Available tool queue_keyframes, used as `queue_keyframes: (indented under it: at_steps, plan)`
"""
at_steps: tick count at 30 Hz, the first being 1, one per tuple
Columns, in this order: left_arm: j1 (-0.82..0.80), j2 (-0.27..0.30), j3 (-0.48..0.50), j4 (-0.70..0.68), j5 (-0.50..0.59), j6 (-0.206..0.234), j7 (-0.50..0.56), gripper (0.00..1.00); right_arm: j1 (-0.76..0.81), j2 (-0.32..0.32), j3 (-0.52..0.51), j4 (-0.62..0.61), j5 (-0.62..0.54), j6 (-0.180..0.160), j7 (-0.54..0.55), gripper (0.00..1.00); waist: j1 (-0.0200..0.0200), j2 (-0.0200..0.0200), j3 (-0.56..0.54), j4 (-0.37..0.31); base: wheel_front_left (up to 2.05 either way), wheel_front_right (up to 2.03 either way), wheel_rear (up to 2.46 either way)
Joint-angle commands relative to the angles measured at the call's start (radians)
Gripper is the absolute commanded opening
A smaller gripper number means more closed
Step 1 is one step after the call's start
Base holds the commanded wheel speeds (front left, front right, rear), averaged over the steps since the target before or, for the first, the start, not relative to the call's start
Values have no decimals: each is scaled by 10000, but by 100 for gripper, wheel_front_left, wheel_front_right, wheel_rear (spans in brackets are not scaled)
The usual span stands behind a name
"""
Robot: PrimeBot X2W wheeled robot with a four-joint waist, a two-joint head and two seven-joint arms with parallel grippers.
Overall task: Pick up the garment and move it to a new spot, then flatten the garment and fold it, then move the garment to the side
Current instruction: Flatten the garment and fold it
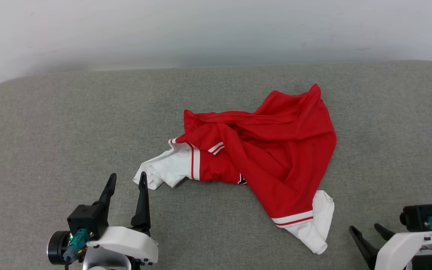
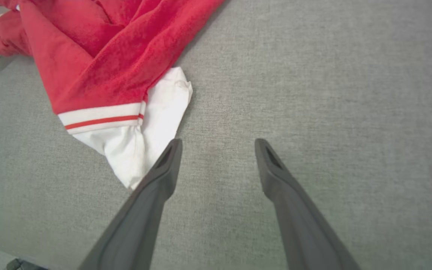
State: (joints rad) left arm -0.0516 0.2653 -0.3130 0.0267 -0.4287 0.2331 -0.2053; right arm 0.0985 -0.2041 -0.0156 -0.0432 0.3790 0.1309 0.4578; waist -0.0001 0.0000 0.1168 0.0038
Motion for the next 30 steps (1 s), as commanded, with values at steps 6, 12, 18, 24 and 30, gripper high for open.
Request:
queue_keyframes:
  at_steps: [6,12,18,24,30]
  plan:
    - [-337,-131,-105,-101,-6,-43,-115,100,-1049,-799,730,155,306,-3,1594,100,1,0,530,377,0,0,0]
    - [-725,-342,-168,76,-45,-185,-286,100,-2297,-1326,1628,980,462,-3,1915,100,1,0,1162,732,0,0,0]
    - [-992,-480,-164,308,-41,-274,-418,100,-2765,-1458,2642,2018,833,0,2462,100,1,0,1486,961,0,0,0]
    - [-991,-516,-109,513,-51,-303,-487,100,-2499,-1408,3099,2672,1223,12,3163,0,1,0,1465,984,0,0,0]
    - [-1096,-257,-74,641,-212,-497,-178,100,-2416,-1464,2237,2499,1247,-9,2729,0,1,0,1035,772,0,0,0]
